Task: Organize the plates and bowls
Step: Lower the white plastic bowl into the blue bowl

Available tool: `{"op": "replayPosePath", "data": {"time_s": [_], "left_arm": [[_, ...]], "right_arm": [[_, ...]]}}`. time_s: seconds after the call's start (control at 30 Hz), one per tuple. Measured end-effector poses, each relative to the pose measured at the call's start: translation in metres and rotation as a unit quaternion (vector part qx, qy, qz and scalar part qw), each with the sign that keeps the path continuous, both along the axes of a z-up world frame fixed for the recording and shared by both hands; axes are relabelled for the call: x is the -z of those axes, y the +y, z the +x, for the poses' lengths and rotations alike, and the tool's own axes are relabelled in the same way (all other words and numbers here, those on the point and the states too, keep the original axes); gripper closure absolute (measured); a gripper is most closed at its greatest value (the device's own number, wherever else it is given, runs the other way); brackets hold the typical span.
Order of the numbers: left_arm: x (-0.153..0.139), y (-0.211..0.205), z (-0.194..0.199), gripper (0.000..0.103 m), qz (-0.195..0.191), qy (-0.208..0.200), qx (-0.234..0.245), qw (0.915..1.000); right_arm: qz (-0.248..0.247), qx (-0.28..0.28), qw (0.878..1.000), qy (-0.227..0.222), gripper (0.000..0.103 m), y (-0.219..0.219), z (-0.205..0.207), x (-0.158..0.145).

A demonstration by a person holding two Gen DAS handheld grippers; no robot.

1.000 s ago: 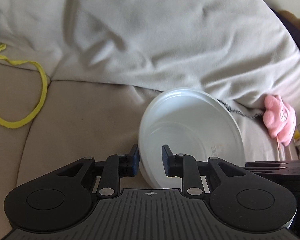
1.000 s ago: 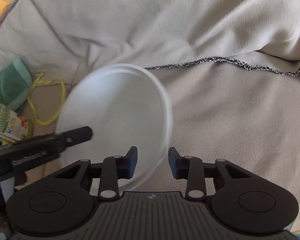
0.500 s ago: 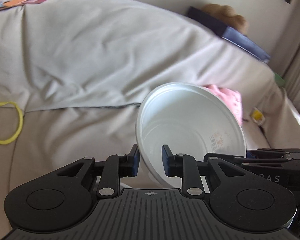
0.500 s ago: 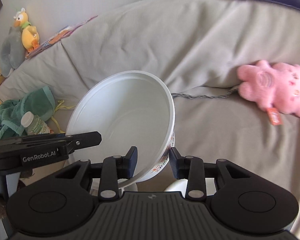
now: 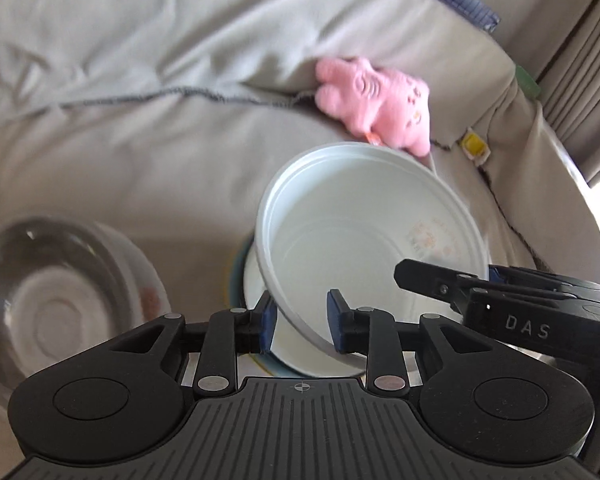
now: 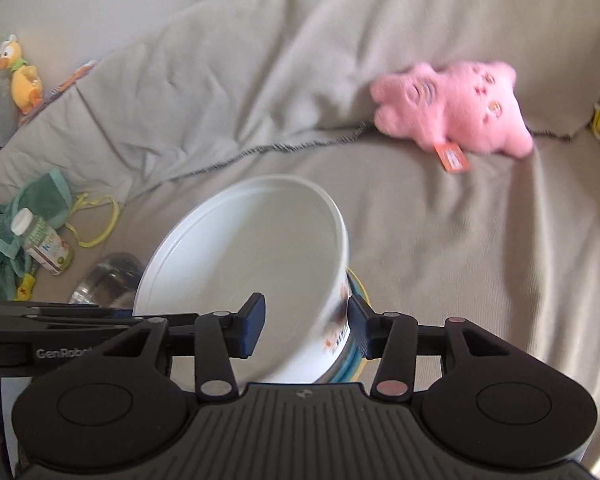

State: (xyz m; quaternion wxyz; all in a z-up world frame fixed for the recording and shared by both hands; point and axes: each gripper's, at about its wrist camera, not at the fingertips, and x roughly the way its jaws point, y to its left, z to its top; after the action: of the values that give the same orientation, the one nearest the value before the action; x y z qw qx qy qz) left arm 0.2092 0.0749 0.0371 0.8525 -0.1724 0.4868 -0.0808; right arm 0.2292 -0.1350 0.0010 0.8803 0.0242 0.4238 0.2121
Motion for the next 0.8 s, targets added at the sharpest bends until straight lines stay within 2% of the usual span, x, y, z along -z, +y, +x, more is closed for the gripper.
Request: {"op": "replayPosePath", "data": {"time_s": [0.1,0.23,0.4,0.47,0.57,0.63,0.73,0.8], "left_arm": [[0.009,0.001,-0.011,0.072,0.019,-0.035,-0.017,0.9991],[0.010,0.009,-0.025,0.072,-0.005,-0.066,-0.053,0.9964],[0.000,0.016,-0.046,0.072,-0.016,-0.119,-0.091,0.9886],[0.001,0.016,-0.058,0.072,-0.020,-0.134,-0.103,0.9853],[0.008,0.011,-0.077,0.072,-0.027,-0.148,-0.100,0.9835],[0.013,0.005,-0.090,0.072,-0.018,-0.159,-0.090,0.9831],[0.018,-0.002,-0.105,0.072,-0.003,-0.176,-0.073,0.9817],[0.014,-0.005,-0.109,0.072,0.003,-0.196,-0.073,0.9780]], "right_arm": [[0.006,0.013,0.999,-0.032,0.047,-0.011,-0.011,0.011],[0.041,0.023,0.998,-0.041,0.046,-0.022,-0.018,0.018],[0.052,0.049,0.993,-0.095,0.031,-0.031,-0.040,0.017],[0.067,0.058,0.990,-0.106,0.030,-0.035,-0.050,0.019],[0.090,0.078,0.986,-0.118,0.025,-0.037,-0.067,0.028],[0.094,0.083,0.984,-0.130,0.025,-0.036,-0.078,0.032],[0.102,0.077,0.977,-0.170,0.022,-0.035,-0.095,0.029],[0.108,0.066,0.974,-0.189,0.014,-0.033,-0.097,0.023]]}}
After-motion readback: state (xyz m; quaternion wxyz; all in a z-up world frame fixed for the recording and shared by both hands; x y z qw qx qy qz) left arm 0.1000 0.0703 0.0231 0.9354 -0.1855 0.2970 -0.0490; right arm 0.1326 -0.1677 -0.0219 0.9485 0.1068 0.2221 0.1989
